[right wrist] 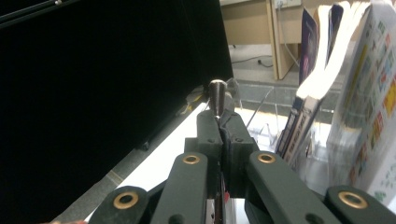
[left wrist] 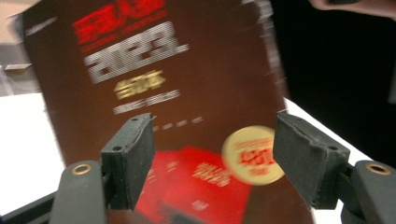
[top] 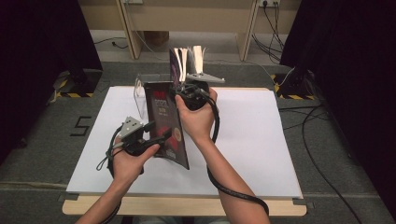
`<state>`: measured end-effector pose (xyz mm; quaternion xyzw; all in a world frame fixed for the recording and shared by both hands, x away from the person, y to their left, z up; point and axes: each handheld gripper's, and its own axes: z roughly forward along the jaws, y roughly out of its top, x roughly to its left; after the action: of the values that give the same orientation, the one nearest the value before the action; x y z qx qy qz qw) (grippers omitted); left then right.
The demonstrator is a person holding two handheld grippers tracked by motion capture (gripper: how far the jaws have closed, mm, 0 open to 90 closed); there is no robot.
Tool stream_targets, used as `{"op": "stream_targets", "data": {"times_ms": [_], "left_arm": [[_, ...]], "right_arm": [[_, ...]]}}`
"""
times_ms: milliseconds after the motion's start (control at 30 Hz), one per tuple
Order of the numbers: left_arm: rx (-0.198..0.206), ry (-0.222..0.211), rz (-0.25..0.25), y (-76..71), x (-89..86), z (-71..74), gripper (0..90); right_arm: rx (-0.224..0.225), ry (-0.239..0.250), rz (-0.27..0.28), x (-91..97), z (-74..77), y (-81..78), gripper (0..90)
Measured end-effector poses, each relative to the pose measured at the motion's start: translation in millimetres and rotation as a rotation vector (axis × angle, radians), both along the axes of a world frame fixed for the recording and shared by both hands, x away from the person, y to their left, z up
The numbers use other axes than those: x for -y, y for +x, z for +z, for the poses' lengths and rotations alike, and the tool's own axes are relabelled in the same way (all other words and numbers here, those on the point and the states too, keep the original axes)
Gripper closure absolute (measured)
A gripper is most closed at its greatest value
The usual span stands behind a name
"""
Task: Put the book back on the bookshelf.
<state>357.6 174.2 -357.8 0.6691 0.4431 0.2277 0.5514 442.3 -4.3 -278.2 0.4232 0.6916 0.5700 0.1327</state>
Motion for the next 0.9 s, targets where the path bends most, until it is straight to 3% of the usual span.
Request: {"op": "stream_targets", "data": {"times_ms": [300,333,600,800,900], "left_arm": [[0.017,0.077,0.047,13.0,25.9,10.5,22.5],[0.032,0.103,0.071,16.3,29.5,12.5,22.5],[0.003,0.155,0.127,32.6,35.7,10.3,25.7],[0.007,0.146,0.147,33.9,35.1,8.0,41.6],[0.020,0.109,0.157,29.6,27.4,8.7,54.8]], "right_arm": [[0.020,0.002,-0.024,-12.6,6.1,3.1,88.3],[0.027,-0.005,-0.025,-13.8,6.4,3.2,88.3],[0.041,-0.023,-0.037,-21.7,8.2,1.8,88.2],[0.052,-0.014,-0.037,-25.5,11.9,-1.8,88.2],[0.074,0.002,-0.027,-27.8,16.3,-7.0,88.2]]}}
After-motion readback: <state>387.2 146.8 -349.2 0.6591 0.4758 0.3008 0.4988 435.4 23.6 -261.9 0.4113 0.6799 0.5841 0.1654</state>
